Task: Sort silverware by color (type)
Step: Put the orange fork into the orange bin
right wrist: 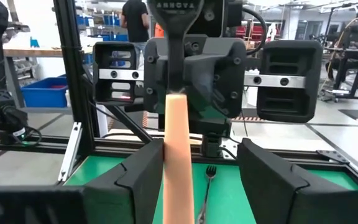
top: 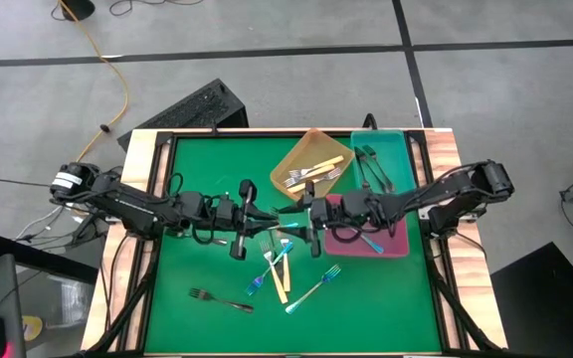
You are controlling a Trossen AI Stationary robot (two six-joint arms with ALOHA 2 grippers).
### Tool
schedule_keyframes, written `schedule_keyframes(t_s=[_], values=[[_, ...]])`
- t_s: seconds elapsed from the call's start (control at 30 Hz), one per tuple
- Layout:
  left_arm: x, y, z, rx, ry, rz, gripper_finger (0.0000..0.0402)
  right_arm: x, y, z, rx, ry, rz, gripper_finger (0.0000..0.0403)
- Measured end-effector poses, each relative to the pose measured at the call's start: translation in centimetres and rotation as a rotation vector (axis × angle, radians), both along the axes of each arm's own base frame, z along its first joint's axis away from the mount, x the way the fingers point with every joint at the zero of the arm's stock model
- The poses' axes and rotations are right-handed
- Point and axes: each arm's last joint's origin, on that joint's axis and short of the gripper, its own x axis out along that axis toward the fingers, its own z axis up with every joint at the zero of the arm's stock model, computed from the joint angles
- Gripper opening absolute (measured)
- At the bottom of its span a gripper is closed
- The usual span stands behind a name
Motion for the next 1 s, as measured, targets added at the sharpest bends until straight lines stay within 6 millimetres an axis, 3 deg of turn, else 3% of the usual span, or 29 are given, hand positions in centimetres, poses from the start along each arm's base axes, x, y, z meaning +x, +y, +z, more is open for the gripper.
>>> schedule_keyframes(t_s=[0.47,0.6,0.77,1.0], values=[[1.3,0.4,-1.1,-0.032,0.009,-0.01,0.0012,0.1,-0.5,-0.3,0.029,0.033,-0.011,0.0189],[1.3,0.4,-1.1,-0.03,0.009,-0.012,0.0012,0.1,-0.3,-0.4,0.006,0.047,-0.006,0.0154],[1.3,0.5,-1.2,-0.037,0.016,0.006,0.0012,0.0,-0.3,-0.5,0.0,0.054,-0.006,0.0075],[1.3,0.5,-1.2,-0.05,0.024,0.017,0.0012,0.0,0.0,-0.5,0.007,0.057,-0.044,0.0075]])
